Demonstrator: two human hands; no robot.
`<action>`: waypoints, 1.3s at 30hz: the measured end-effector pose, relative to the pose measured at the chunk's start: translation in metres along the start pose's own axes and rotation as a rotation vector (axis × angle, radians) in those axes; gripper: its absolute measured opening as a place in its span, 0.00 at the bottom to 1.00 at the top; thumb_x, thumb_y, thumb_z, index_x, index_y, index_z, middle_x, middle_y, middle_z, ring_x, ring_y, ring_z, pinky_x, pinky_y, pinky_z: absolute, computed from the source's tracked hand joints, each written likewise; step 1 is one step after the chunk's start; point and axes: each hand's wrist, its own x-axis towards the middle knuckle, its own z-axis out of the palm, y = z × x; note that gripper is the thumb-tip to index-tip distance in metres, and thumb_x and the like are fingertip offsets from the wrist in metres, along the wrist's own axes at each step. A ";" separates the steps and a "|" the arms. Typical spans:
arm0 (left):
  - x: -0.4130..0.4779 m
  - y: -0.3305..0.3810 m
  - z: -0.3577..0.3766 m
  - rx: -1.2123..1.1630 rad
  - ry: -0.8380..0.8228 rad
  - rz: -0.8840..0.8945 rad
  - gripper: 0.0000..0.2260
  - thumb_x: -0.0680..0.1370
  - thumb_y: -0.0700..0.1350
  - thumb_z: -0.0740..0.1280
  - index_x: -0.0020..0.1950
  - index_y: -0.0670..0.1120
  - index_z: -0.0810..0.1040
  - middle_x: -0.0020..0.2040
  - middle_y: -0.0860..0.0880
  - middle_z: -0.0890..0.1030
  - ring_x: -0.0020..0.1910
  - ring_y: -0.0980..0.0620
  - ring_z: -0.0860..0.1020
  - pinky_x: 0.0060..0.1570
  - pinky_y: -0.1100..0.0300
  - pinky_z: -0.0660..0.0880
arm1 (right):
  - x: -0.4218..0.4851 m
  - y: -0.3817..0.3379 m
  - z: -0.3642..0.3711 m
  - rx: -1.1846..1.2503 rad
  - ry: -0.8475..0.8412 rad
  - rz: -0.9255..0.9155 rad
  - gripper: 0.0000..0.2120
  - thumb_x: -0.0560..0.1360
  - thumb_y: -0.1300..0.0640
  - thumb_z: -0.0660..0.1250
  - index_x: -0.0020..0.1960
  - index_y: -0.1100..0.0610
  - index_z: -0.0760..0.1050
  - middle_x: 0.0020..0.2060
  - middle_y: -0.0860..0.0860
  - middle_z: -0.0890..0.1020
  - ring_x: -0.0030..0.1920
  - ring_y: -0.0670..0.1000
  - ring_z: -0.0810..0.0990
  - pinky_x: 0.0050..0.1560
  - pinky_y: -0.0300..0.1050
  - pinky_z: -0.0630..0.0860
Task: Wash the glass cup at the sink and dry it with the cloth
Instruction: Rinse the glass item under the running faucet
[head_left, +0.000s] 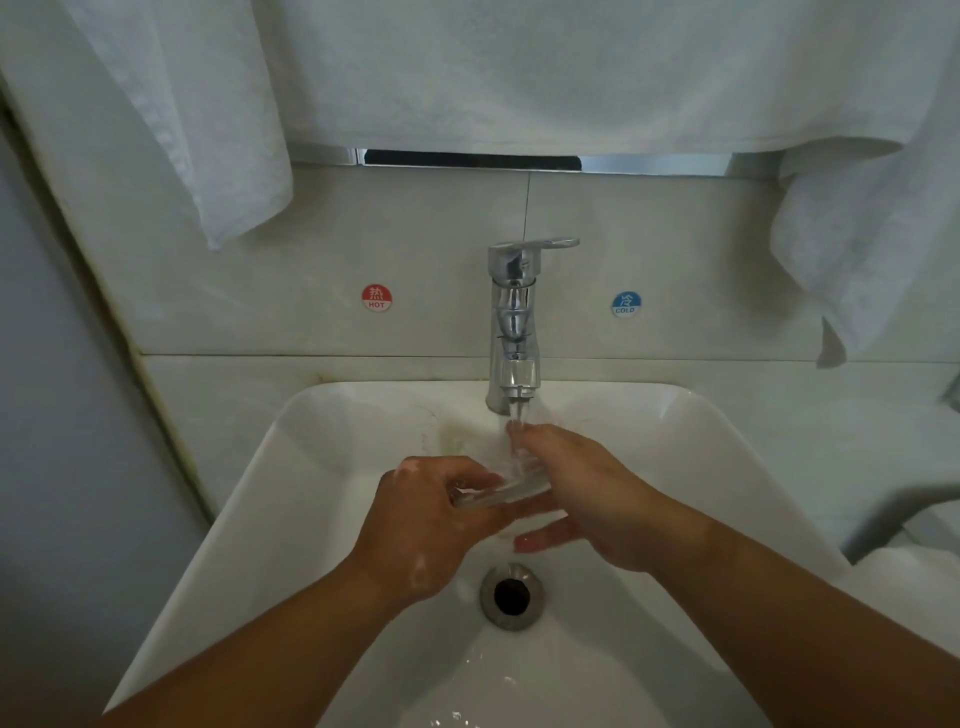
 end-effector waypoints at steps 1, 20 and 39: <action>0.000 -0.001 -0.001 0.022 -0.004 0.015 0.13 0.69 0.49 0.81 0.52 0.57 0.87 0.46 0.63 0.86 0.42 0.65 0.83 0.46 0.69 0.81 | -0.001 -0.001 -0.002 -0.030 -0.018 0.028 0.15 0.82 0.44 0.60 0.60 0.52 0.77 0.54 0.57 0.83 0.49 0.60 0.86 0.40 0.51 0.84; 0.001 0.010 -0.001 -0.355 -0.008 -0.250 0.19 0.77 0.36 0.69 0.65 0.53 0.76 0.49 0.44 0.86 0.47 0.45 0.87 0.51 0.46 0.85 | 0.001 0.005 0.001 -0.286 0.128 -0.110 0.13 0.83 0.58 0.60 0.47 0.62 0.79 0.34 0.58 0.83 0.23 0.50 0.78 0.24 0.40 0.74; -0.001 0.012 -0.002 -0.271 -0.017 -0.187 0.23 0.77 0.40 0.71 0.68 0.58 0.71 0.53 0.49 0.85 0.50 0.49 0.86 0.52 0.48 0.85 | 0.001 0.005 -0.003 -0.333 0.078 -0.123 0.13 0.84 0.56 0.58 0.46 0.60 0.78 0.29 0.58 0.81 0.25 0.53 0.80 0.26 0.45 0.78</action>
